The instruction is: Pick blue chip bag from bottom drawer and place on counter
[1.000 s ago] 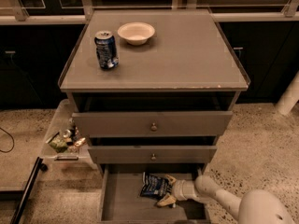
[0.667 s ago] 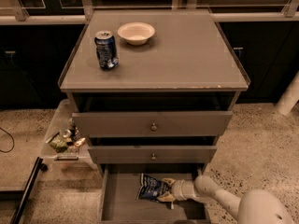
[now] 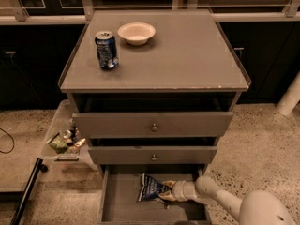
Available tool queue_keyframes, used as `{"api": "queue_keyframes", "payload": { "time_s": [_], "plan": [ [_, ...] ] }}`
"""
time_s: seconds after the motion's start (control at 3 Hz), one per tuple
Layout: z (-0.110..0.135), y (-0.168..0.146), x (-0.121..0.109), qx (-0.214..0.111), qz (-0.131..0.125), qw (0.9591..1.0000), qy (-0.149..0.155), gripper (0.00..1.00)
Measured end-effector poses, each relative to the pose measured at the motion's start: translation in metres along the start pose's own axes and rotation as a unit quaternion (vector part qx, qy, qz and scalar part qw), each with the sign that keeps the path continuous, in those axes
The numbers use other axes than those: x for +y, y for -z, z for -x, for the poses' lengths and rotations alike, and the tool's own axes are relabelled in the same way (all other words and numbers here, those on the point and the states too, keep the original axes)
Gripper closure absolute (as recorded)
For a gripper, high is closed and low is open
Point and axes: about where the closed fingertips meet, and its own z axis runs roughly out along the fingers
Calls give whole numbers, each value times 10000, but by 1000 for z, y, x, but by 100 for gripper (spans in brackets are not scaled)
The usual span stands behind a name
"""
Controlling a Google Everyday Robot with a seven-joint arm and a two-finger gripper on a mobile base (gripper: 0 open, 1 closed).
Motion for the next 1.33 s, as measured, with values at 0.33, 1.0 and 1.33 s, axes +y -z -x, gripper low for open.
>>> {"api": "queue_keyframes", "payload": {
  "time_s": [0.33, 1.0, 1.33],
  "plan": [
    [5, 3, 3, 20, 4, 10000, 26, 100],
    [66, 73, 15, 343, -59, 9961, 810, 100],
    [103, 132, 40, 464, 72, 9912, 1240, 100]
  ]
}}
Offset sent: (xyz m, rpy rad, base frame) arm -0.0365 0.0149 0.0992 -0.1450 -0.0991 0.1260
